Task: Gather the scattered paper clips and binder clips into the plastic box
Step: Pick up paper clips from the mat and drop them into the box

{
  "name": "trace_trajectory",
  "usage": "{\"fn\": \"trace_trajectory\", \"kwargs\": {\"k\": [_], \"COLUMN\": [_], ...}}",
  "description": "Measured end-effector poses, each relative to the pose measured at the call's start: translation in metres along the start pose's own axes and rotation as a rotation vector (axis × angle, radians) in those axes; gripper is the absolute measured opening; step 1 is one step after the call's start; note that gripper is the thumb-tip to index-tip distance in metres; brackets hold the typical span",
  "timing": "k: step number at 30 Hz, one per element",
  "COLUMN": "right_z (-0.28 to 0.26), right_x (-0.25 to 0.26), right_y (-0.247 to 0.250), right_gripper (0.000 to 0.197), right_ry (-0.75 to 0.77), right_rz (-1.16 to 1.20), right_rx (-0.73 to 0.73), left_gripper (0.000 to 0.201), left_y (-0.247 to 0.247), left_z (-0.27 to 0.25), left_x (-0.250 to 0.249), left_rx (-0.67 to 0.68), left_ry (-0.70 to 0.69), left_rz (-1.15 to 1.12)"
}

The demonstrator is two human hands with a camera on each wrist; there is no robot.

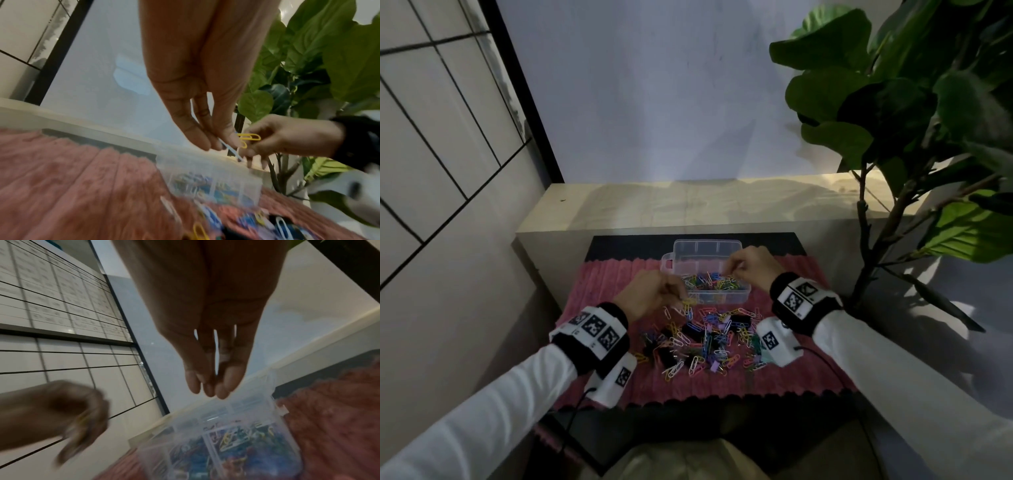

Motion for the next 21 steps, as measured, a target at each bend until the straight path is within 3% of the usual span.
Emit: {"fn": "trace_trajectory", "kwargs": {"k": [4, 9, 13, 16, 21], "right_z": [-0.027, -0.034, -0.034, -0.034, -0.030], "right_x": [0.007, 0.017, 0.023, 0.023, 0.020], "right_y": [-0.011, -0.061, -0.085, -0.085, -0.079], "right_gripper": [0.013, 0.031, 0.044, 0.046, 0.014], "right_ry": [0.102, 0.241, 0.260, 0.197, 0.194], "right_rz": [0.039, -0.336, -0.593, -0.559, -0.307], "right_rx": [0.175, 0.402, 0.456, 0.494, 0.451], "left_gripper": [0.018, 0.021, 0.019, 0.021, 0.032], "left_y": [0.028, 0.030, 0.022, 0.015, 0.014], "left_z": [0.023, 0.061, 0.077, 0.080, 0.073], "left_x": [0.006, 0.018, 0.009, 0.003, 0.001], "left_rx": [-0.090, -0.083, -0.036, 0.046, 0.056], "left_ry": [0.039, 0.153, 0.143, 0.127, 0.138], "left_rz": [0.004, -0.085, -0.003, 0.082, 0.107]}}
Point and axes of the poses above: each hand's wrist, its own z-axis towards the middle knuckle, its own y-axis out of the back of the hand, x = y × z, the point moved 5 cm from there along z, towards the middle knuckle, and after that the axes turned 8 degrees about z, right-handed, at the moved point
